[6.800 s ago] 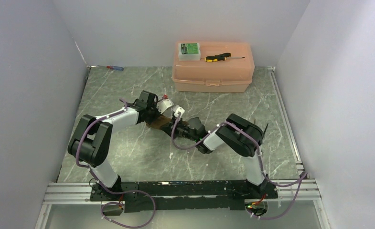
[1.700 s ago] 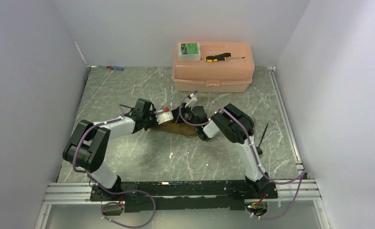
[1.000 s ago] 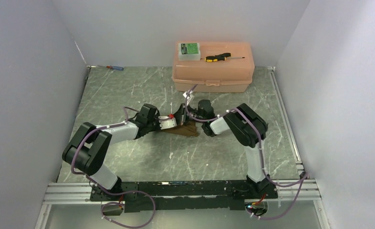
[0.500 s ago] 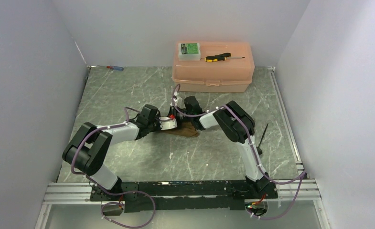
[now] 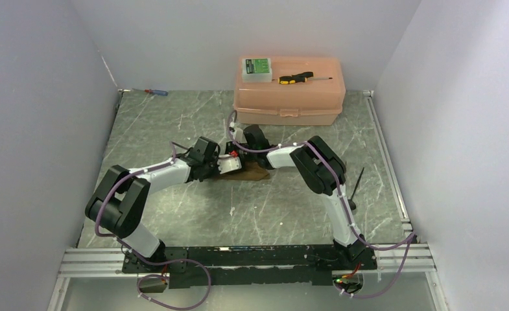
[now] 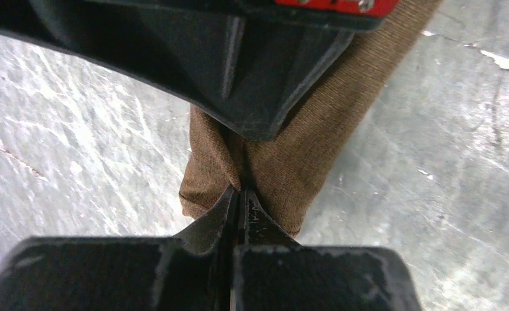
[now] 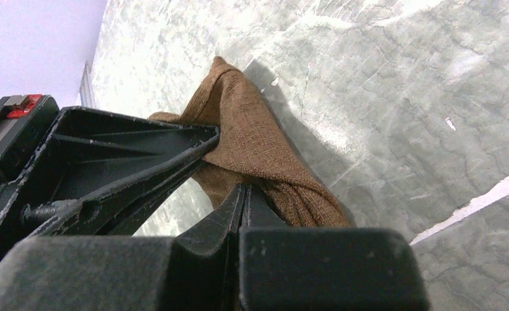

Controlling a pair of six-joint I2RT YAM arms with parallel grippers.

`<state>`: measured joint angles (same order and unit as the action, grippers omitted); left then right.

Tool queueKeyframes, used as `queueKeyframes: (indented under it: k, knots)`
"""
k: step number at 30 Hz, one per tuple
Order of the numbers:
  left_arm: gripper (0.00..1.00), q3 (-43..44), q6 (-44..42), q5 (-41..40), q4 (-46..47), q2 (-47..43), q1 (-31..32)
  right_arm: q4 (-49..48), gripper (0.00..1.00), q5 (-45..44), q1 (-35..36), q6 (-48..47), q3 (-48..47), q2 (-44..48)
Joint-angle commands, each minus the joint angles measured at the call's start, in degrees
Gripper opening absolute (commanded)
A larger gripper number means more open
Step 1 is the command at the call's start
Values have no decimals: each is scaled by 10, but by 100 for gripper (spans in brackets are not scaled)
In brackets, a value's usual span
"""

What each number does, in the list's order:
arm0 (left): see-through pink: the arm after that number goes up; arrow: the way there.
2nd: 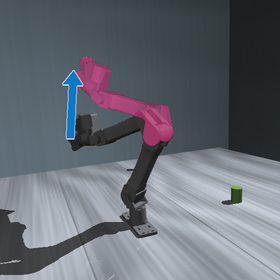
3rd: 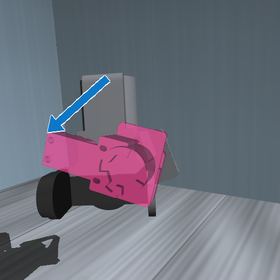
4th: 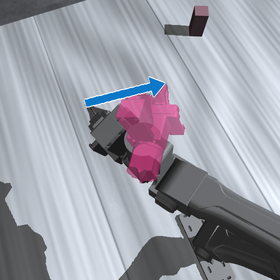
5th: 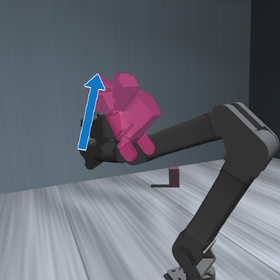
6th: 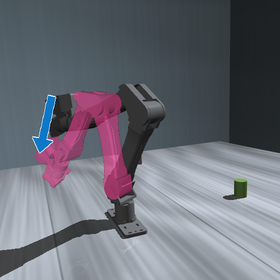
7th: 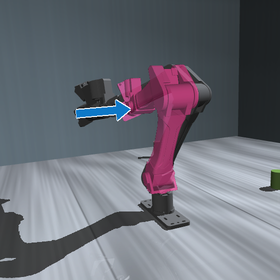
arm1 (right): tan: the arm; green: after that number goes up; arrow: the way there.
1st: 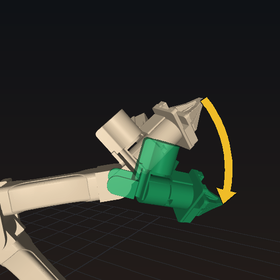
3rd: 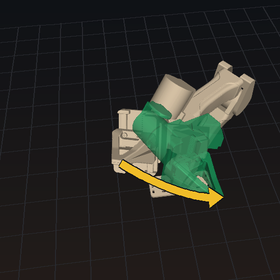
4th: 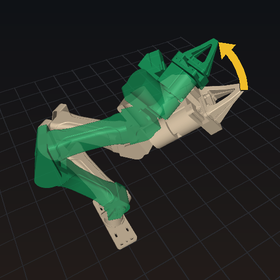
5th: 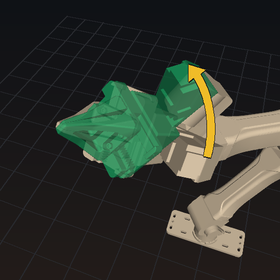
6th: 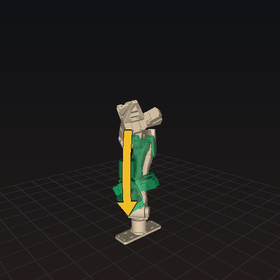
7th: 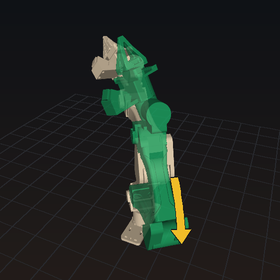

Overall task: Fold the napkin into a case and place the utensils inside
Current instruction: Grasp the top corner of the smaller rectangle folded napkin from the folded napkin.

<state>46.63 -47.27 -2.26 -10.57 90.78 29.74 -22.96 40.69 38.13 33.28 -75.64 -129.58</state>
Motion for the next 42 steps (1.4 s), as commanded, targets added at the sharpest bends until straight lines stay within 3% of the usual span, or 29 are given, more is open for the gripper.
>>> queueKeyframes:
  k: [1,12,25,32,42]
  knots:
    - [3,11,55,48,-106,2,10,63,0,-103,7,-41,-6,-3]
    - [3,24,92,48,-79,-39,-5,59,0,-104,13,-34,2,-13]
    - [3,67,156,51,-96,-28,-44,71,0,-116,24,-48,16,-18]
    - [3,47,135,107,-88,-39,-39,79,0,-116,28,-46,6,-18]
    - [8,-16,24,109,-44,-32,-19,56,0,-84,23,-22,14,-11]
